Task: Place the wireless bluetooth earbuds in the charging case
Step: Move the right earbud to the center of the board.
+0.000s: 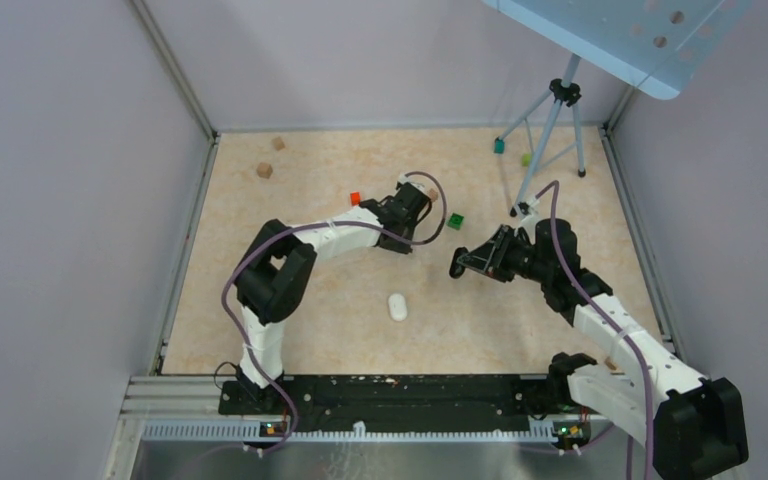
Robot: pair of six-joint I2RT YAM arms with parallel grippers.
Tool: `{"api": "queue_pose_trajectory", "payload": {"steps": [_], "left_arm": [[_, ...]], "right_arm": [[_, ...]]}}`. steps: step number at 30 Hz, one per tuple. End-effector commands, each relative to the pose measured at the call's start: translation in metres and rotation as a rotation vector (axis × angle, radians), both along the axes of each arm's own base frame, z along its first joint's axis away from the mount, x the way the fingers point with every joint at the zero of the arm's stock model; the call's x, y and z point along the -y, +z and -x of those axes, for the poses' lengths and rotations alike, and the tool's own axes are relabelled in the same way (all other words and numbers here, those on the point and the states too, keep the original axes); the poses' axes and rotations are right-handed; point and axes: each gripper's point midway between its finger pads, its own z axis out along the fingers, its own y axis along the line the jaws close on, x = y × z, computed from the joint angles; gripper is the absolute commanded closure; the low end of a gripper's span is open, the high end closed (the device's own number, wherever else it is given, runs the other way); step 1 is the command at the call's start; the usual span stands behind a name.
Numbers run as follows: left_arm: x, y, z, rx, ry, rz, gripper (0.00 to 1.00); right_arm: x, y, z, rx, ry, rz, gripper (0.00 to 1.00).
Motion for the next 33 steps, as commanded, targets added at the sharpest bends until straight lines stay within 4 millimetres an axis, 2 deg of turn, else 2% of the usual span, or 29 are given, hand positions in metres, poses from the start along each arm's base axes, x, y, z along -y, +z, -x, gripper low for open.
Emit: {"api": "queue_pose_trajectory", "payload": {"steps": [1, 4, 6, 10, 13, 18, 21, 26, 30, 33], "left_arm": [[-0.014, 0.021, 0.034, -0.067, 0.055, 0.054, 0.67], [-0.019, 0.02, 0.047, -0.093, 0.067, 0.077, 0.66], [-0.02, 0.026, 0.049, -0.079, 0.065, 0.095, 0.63], [-0.018, 0.047, 0.044, -0.017, 0.059, 0.134, 0.59], [-0.016, 0.053, 0.034, 0.015, 0.079, 0.135, 0.57], [-0.021, 0.039, 0.029, -0.035, 0.234, 0.107, 0.62], [-0.019, 0.036, 0.026, -0.036, 0.278, 0.184, 0.62], [-0.018, 0.031, 0.021, -0.103, 0.328, 0.417, 0.6], [-0.029, 0.021, 0.014, -0.112, 0.365, 0.411, 0.62], [-0.028, 0.018, 0.014, -0.118, 0.373, 0.429, 0.63]], "right_arm": [[-0.001, 0.014, -0.006, 0.054, 0.001, -0.021, 1.0], [-0.002, 0.014, -0.007, 0.054, 0.005, -0.031, 1.0], [-0.003, 0.014, -0.008, 0.053, 0.008, -0.034, 1.0], [-0.003, 0.015, -0.009, 0.055, 0.003, -0.031, 1.0], [-0.003, 0.013, -0.01, 0.05, 0.007, -0.031, 1.0], [-0.005, 0.016, -0.012, 0.054, 0.013, -0.035, 1.0], [-0.004, 0.019, -0.012, 0.057, 0.014, -0.023, 1.0], [-0.003, 0.018, -0.011, 0.053, 0.013, -0.016, 1.0], [-0.003, 0.02, -0.01, 0.056, 0.012, -0.015, 1.0], [-0.002, 0.019, -0.009, 0.055, 0.009, -0.014, 1.0]]}}
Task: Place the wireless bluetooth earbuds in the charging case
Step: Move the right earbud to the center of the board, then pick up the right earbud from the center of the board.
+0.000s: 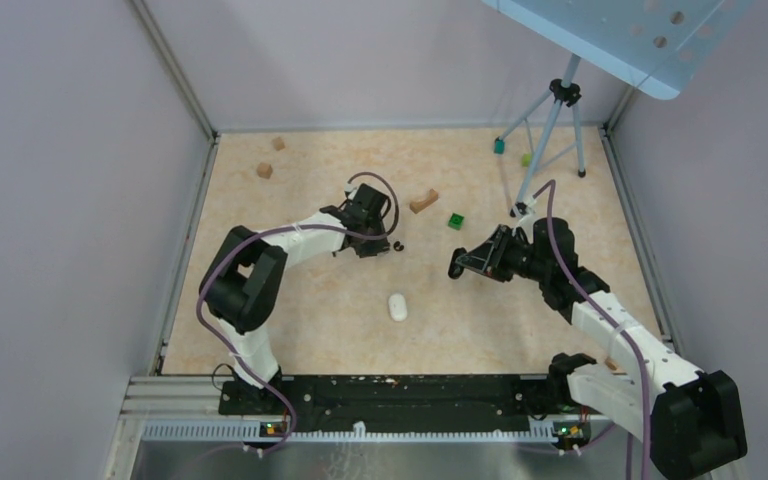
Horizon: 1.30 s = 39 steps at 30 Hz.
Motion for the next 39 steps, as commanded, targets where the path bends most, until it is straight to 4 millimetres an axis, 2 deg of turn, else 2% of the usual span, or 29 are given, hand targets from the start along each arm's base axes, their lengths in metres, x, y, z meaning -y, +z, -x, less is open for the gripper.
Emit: {"api": "queue_pose_trajectory", "payload": {"steps": [1, 17, 30, 32, 39], "left_arm": [[0.024, 0.021, -0.012, 0.069, 0.005, 0.134, 0.63], [0.036, 0.004, -0.023, 0.047, -0.019, 0.134, 0.66], [0.047, 0.002, -0.036, 0.062, -0.037, 0.143, 0.69], [0.053, 0.005, -0.035, 0.064, -0.065, 0.171, 0.69], [0.056, 0.008, -0.037, 0.071, -0.077, 0.175, 0.83]], "right_arm": [[0.0, 0.023, -0.007, 0.067, -0.002, -0.013, 1.0], [0.0, 0.021, -0.006, 0.063, 0.001, -0.01, 1.0], [0.001, 0.02, -0.005, 0.06, 0.003, -0.009, 1.0], [0.001, 0.021, -0.004, 0.062, 0.001, -0.009, 1.0], [0.003, 0.021, -0.002, 0.061, -0.007, -0.01, 1.0]]}}
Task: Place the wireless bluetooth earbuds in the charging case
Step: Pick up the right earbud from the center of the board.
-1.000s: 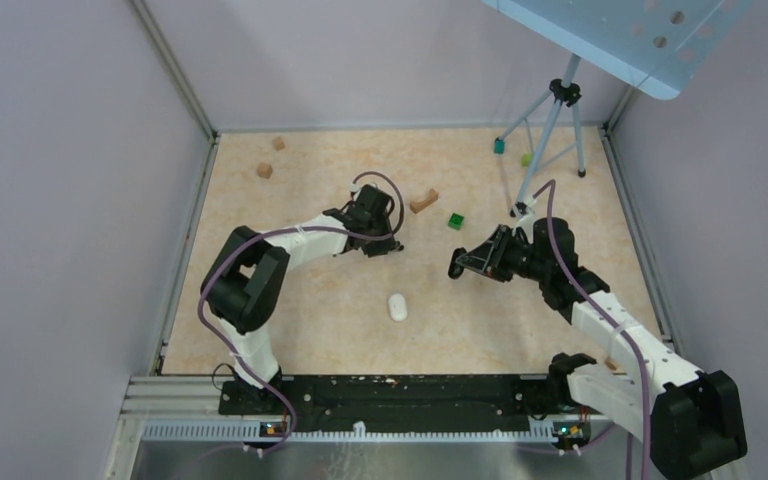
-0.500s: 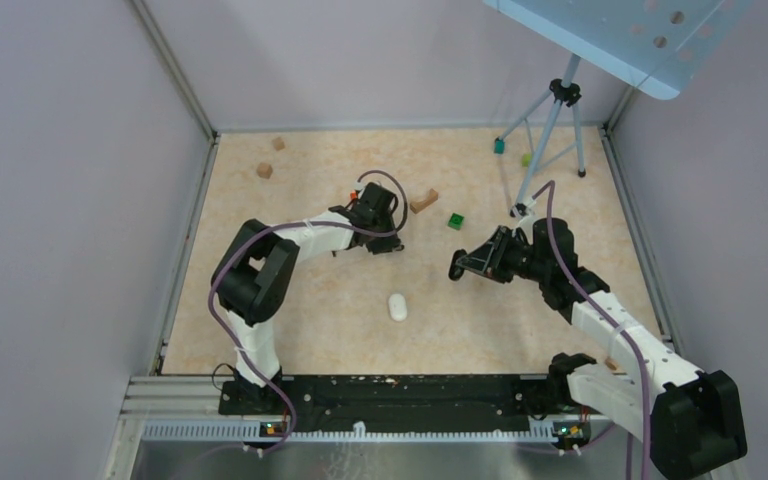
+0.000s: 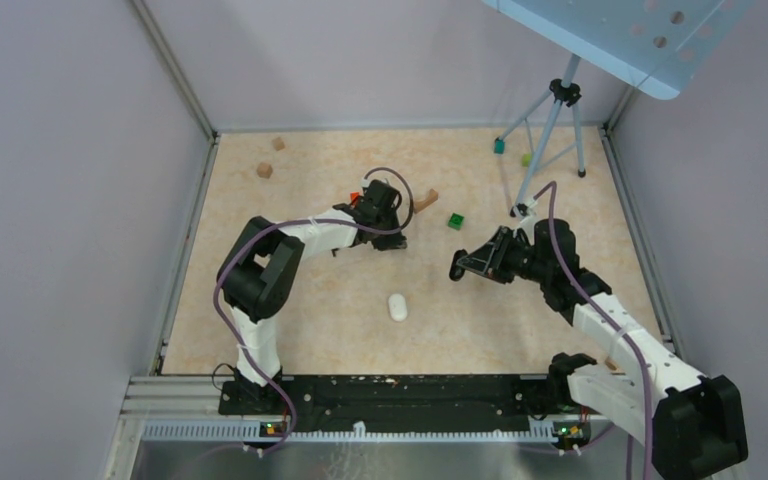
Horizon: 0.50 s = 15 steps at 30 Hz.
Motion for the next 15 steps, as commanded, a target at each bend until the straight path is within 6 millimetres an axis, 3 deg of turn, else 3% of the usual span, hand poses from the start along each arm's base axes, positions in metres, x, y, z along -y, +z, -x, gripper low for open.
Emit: {"api": "queue_pose_trajectory", "payload": {"steps": [1, 5, 8, 12, 15], "left_arm": [[0.005, 0.008, -0.011, 0.042, -0.013, 0.005, 0.86], [0.002, 0.013, -0.011, 0.053, -0.022, -0.012, 1.0], [0.001, 0.025, -0.01, 0.074, -0.064, -0.027, 1.0], [0.01, 0.058, 0.0, 0.14, -0.238, 0.017, 1.0], [0.015, 0.089, 0.019, 0.178, -0.405, 0.112, 1.0]], "right_arm": [[0.001, 0.021, -0.006, 0.067, -0.009, -0.017, 1.0], [0.0, 0.02, -0.007, 0.066, -0.005, -0.022, 1.0], [-0.002, 0.019, -0.007, 0.064, 0.005, -0.025, 1.0], [-0.008, 0.022, -0.003, 0.088, 0.085, -0.038, 1.0], [-0.018, 0.031, 0.002, 0.106, 0.196, -0.067, 1.0]]}}
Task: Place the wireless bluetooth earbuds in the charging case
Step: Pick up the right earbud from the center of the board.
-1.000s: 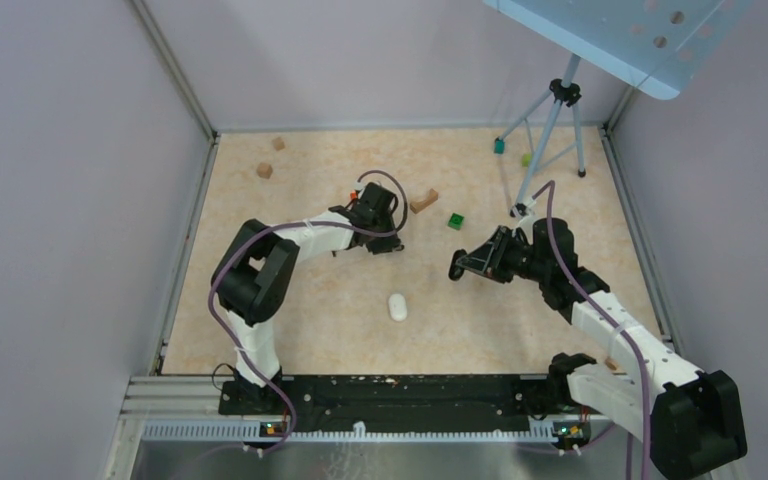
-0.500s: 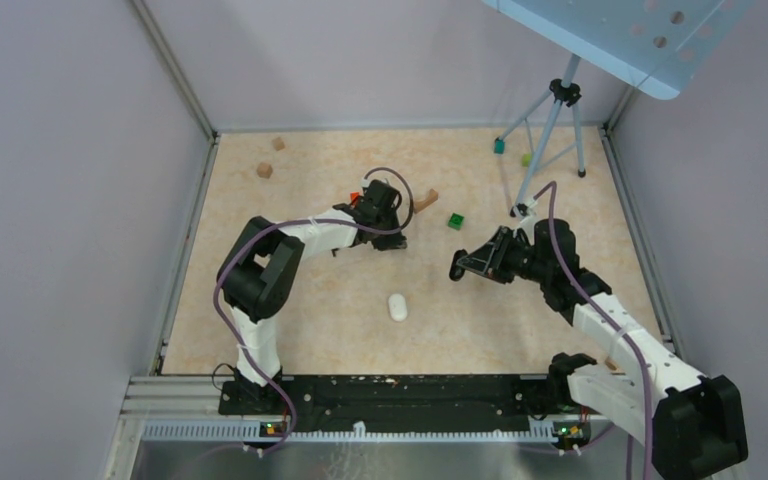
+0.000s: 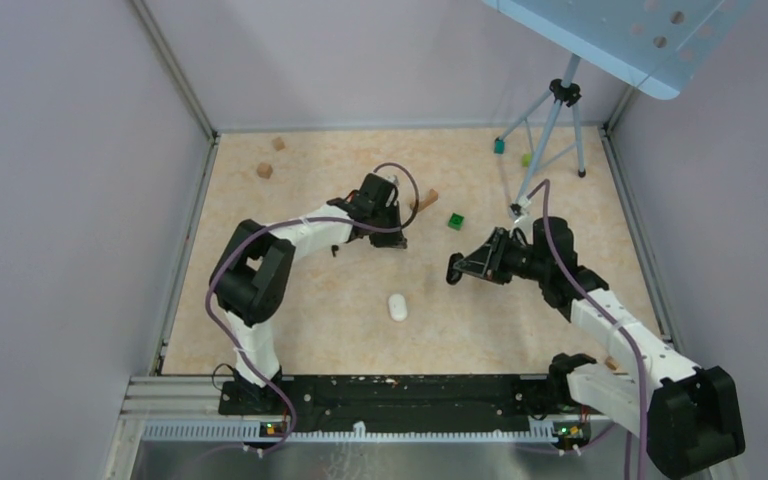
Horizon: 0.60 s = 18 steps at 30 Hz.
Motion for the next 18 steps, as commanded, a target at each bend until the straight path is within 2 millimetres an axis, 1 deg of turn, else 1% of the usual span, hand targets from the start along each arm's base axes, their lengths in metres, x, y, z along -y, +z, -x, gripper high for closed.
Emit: {"api": "queue_pose_trajectory", "payload": {"steps": [1, 4, 7, 13, 15, 18], "left_arm": [[0.015, 0.087, 0.017, 0.143, -0.293, 0.181, 1.0], [0.011, 0.121, 0.042, 0.167, -0.446, 0.279, 1.0], [0.0, 0.147, 0.058, 0.243, -0.542, 0.288, 1.0], [-0.001, 0.184, 0.096, 0.267, -0.713, 0.374, 1.0], [-0.001, 0.192, 0.102, 0.314, -0.75, 0.393, 1.0], [-0.005, 0.2, 0.102, 0.401, -0.761, 0.379, 1.0]], "right_arm": [[-0.015, 0.035, -0.001, 0.115, 0.166, -0.058, 1.0], [-0.02, 0.048, 0.0, 0.154, 0.235, -0.064, 1.0], [-0.024, 0.054, 0.001, 0.163, 0.289, -0.077, 1.0], [-0.029, 0.063, -0.002, 0.223, 0.32, -0.101, 1.0], [-0.031, 0.066, -0.002, 0.234, 0.336, -0.112, 1.0], [-0.033, 0.067, -0.003, 0.216, 0.342, -0.126, 1.0]]}}
